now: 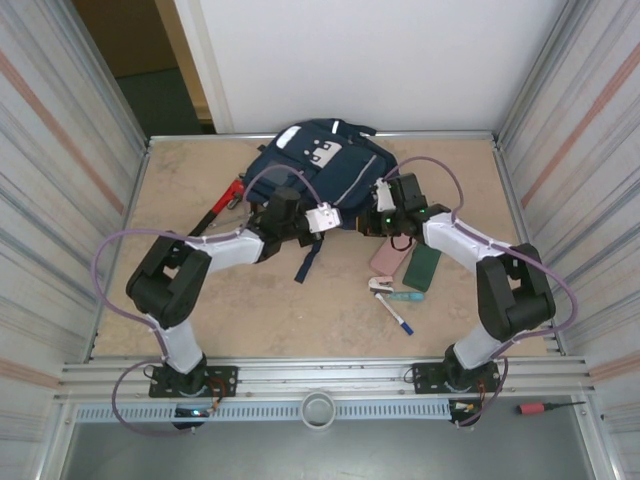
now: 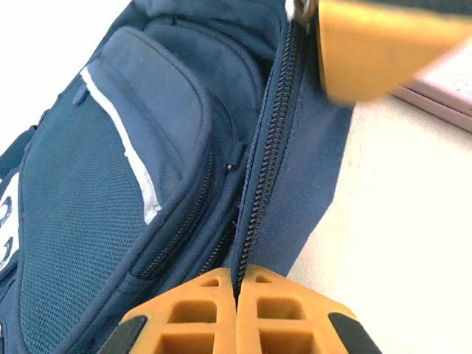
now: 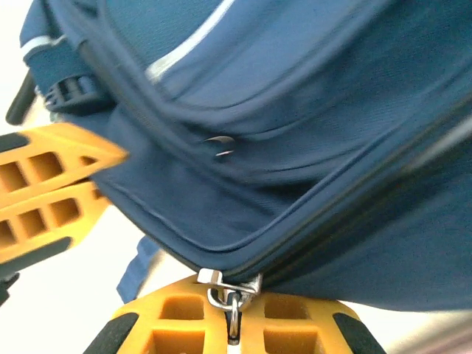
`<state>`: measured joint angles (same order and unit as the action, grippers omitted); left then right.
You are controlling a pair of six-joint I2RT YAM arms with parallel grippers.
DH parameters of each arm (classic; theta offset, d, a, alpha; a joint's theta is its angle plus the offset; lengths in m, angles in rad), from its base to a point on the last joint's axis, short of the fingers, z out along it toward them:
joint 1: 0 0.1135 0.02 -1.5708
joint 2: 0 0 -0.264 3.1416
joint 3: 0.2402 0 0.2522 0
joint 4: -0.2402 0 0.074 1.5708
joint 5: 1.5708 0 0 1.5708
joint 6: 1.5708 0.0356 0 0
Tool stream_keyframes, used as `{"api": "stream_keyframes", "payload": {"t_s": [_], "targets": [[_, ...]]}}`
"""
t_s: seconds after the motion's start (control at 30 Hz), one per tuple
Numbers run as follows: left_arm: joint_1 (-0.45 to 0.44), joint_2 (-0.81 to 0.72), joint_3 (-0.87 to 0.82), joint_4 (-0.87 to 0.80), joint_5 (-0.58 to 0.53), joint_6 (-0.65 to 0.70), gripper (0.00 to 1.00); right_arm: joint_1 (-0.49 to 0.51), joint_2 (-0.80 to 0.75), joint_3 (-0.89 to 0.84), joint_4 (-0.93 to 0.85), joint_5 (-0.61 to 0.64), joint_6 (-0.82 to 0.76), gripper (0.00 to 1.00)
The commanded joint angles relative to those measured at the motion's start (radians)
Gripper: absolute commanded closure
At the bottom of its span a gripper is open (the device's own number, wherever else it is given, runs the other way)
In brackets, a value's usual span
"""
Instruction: Pack the student bag
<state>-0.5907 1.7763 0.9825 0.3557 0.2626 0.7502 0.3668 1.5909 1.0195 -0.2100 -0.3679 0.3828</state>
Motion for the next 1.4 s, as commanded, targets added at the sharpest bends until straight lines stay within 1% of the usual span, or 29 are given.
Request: {"api": "stream_keyframes", "payload": {"t_s": [0.0, 0.1, 0.2, 0.23, 0.3, 0.4, 0.5, 0.6, 0.7, 0.73, 0.83, 0.9, 0.97, 1.0, 1.1, 1.17, 1.27, 1.37], "targets": [[0.078, -0.068, -0.053, 0.069, 0.021, -0.055, 1.0, -0.051, -0.051, 0.021, -0.133, 0.123, -0.009, 1.0], [0.11, -0.073, -0.059, 0.091, 0.034, -0.069, 1.0, -0.035, -0.045, 0.035, -0.135, 0.127, -0.027, 1.0], [0.115, -0.072, -0.039, 0.055, 0.027, -0.065, 0.99, 0.026, -0.04, 0.054, -0.118, 0.093, -0.073, 1.0], [0.114, -0.076, -0.028, 0.03, 0.04, -0.066, 0.93, 0.044, -0.038, 0.061, -0.114, 0.079, -0.081, 1.0], [0.103, -0.093, -0.01, -0.039, 0.08, -0.072, 0.77, 0.069, -0.032, 0.075, -0.101, 0.035, -0.084, 1.0], [0.074, -0.124, -0.012, -0.094, 0.132, -0.06, 0.59, 0.075, -0.033, 0.08, -0.072, -0.033, -0.063, 1.0], [0.032, -0.137, -0.018, -0.124, 0.146, -0.025, 0.48, 0.085, -0.036, 0.091, -0.06, -0.084, -0.051, 1.0], [-0.011, -0.119, 0.007, -0.145, 0.123, 0.009, 0.45, 0.105, -0.034, 0.107, -0.061, -0.115, -0.043, 1.0], [-0.03, -0.078, 0.056, -0.171, 0.104, 0.023, 0.47, 0.119, -0.037, 0.113, -0.053, -0.153, -0.028, 1.0], [-0.031, -0.066, 0.071, -0.176, 0.1, 0.023, 0.5, 0.119, -0.043, 0.111, -0.05, -0.164, -0.023, 1.0], [-0.028, -0.064, 0.07, -0.152, 0.071, 0.024, 0.68, 0.106, -0.054, 0.103, -0.067, -0.168, -0.021, 1.0], [-0.014, -0.085, 0.051, -0.137, 0.086, 0.029, 0.8, 0.067, -0.058, 0.093, -0.097, -0.159, -0.021, 1.0], [0.011, -0.114, 0.028, -0.128, 0.106, 0.034, 0.98, 0.007, -0.06, 0.089, -0.143, -0.139, -0.026, 1.0], [0.022, -0.127, 0.017, -0.119, 0.108, 0.037, 1.0, -0.02, -0.058, 0.089, -0.156, -0.137, -0.029, 1.0], [0.06, -0.157, -0.015, -0.085, 0.119, 0.049, 1.0, -0.073, -0.053, 0.087, -0.18, -0.139, -0.028, 1.0], [0.075, -0.166, -0.017, -0.085, 0.13, 0.049, 1.0, -0.071, -0.057, 0.083, -0.172, -0.151, -0.033, 1.0], [0.069, -0.163, 0.005, -0.131, 0.171, 0.044, 1.0, -0.038, -0.059, 0.087, -0.144, -0.169, -0.033, 1.0], [0.063, -0.143, 0.009, -0.13, 0.167, 0.04, 1.0, -0.028, -0.05, 0.118, -0.181, -0.142, -0.052, 1.0]]}}
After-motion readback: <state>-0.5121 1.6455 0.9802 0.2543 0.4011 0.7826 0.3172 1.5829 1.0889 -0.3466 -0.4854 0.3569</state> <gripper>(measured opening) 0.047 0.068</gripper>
